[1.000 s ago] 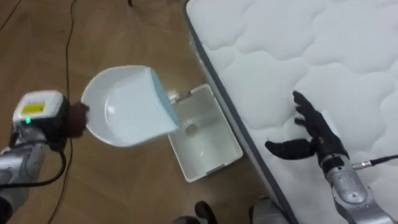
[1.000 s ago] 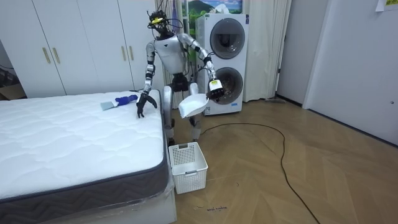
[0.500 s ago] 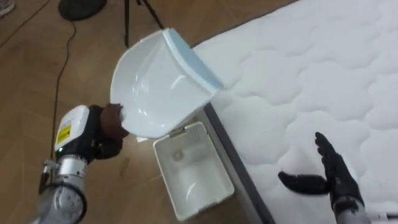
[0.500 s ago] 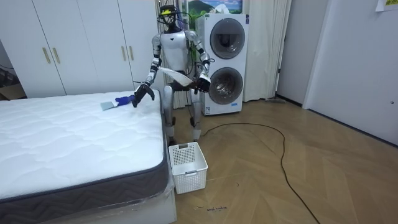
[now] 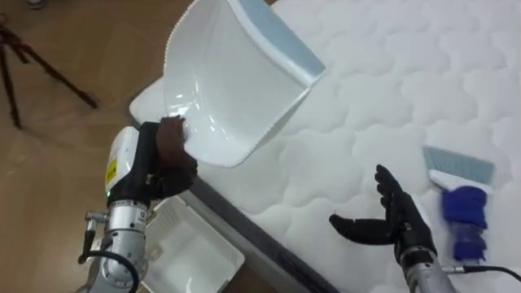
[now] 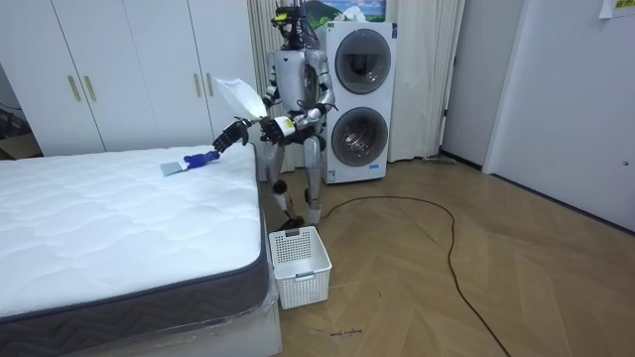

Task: Clean bed

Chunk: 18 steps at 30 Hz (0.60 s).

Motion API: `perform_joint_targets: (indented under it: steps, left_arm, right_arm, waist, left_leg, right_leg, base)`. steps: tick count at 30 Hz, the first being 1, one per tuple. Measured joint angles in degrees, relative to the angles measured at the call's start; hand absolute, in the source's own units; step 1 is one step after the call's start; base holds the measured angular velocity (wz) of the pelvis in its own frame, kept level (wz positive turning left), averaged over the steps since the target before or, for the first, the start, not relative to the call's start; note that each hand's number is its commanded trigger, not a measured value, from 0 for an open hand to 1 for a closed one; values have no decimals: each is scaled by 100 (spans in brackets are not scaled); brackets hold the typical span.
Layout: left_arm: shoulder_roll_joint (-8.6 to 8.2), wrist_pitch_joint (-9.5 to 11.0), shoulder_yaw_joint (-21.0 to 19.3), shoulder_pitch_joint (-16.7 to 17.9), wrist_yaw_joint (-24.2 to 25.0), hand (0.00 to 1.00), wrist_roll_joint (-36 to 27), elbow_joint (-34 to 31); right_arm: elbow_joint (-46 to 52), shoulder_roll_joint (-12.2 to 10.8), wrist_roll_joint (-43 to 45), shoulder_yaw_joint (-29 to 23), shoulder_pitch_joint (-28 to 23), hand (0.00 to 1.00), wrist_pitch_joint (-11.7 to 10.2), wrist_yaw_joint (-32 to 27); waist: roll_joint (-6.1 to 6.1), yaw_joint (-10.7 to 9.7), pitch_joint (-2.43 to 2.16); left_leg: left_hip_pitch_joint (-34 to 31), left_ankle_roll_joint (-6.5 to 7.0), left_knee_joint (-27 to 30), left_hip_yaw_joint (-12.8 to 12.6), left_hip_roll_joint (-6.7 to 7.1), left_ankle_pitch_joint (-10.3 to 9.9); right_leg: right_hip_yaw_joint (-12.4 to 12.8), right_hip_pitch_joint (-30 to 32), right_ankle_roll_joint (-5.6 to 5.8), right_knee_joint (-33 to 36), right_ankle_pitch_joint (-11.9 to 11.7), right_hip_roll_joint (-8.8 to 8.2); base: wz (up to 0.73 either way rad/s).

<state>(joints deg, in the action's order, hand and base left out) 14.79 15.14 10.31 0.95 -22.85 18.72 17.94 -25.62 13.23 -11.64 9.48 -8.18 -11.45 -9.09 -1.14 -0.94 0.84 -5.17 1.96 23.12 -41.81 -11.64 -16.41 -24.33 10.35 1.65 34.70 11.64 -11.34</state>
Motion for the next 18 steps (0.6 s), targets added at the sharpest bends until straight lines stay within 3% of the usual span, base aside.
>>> perform_joint_targets:
  steps: [1, 2, 4, 6, 11, 14, 16, 17, 18]
  left_arm:
    - [6, 0, -14, -5, 0, 100, -101, 0]
    - [11, -1, -46, -46, 1, 100, -264, -1]
    - [9, 0, -105, -31, -1, 100, -412, -4]
    - [17, -1, -158, -25, 4, 100, -457, -47]
    - [12, -1, -67, -23, 106, 100, -471, -39]
    - [-30, -2, 9, -19, 207, 100, -569, -44]
    - [-47, -11, 30, -3, 252, 100, -572, -44]
    - [-47, -11, 27, 11, 256, 100, -572, -43]
    - [-45, -12, 16, 28, 261, 100, -573, -44]
  right_arm:
    - [-62, 1, -45, 43, 66, 0, -34, 3]
    - [-83, 3, -199, 112, 141, 0, -45, 0]
    - [-61, 8, -308, 255, 141, 0, -45, 1]
    - [71, 13, -317, 302, 128, 0, -45, 57]
    - [90, 41, -259, 282, 124, 0, -49, 231]
    - [77, 47, -256, 269, 126, 0, -67, 259]
    - [49, 47, -250, 272, 115, 0, -67, 332]
    - [50, 47, -228, 271, 115, 0, -67, 418]
    - [50, 48, -185, 270, 115, 0, -66, 490]
  waist:
    - [-5, 24, 5]
    - [5, 78, 63]
    - [-30, 172, 76]
    - [-15, 144, 66]
    - [-51, -117, 33]
    - [-70, -190, 21]
    - [-73, -193, 18]
    - [-68, -185, 16]
    - [-66, -166, 15]
  left_leg:
    - [-8, 2, 55, -75, -15, -14]
    - [-39, 2, 213, -208, -93, -51]
    - [-82, -15, 312, -180, -96, -62]
    - [-316, -116, 546, 149, -163, -132]
    - [-293, -199, 840, 125, -476, -113]
    - [-212, -324, 836, 139, -552, -37]
    - [-130, -405, 816, 317, -544, 9]
    - [-93, -468, 759, 616, -459, 45]
    - [-86, -528, 715, 1132, -365, 83]
  right_leg:
    - [2, -91, 76, -46, 58, -49]
    - [1, -215, 164, -343, 135, -50]
    - [-112, -138, 66, -532, 273, -49]
    - [-93, 6, -75, -523, 404, 0]
    - [43, 50, -278, -520, 470, 241]
    - [185, 73, -409, -533, 529, 380]
    - [415, 80, -469, -569, 519, 530]
    - [569, 89, -536, -595, 486, 632]
    - [762, 101, -600, -617, 455, 744]
  base:
    - [-92]
    - [-81]
    - [-86]
    - [-62]
    - [-21]
    - [-37]
    - [-61]
    - [-85]
    - [-94]
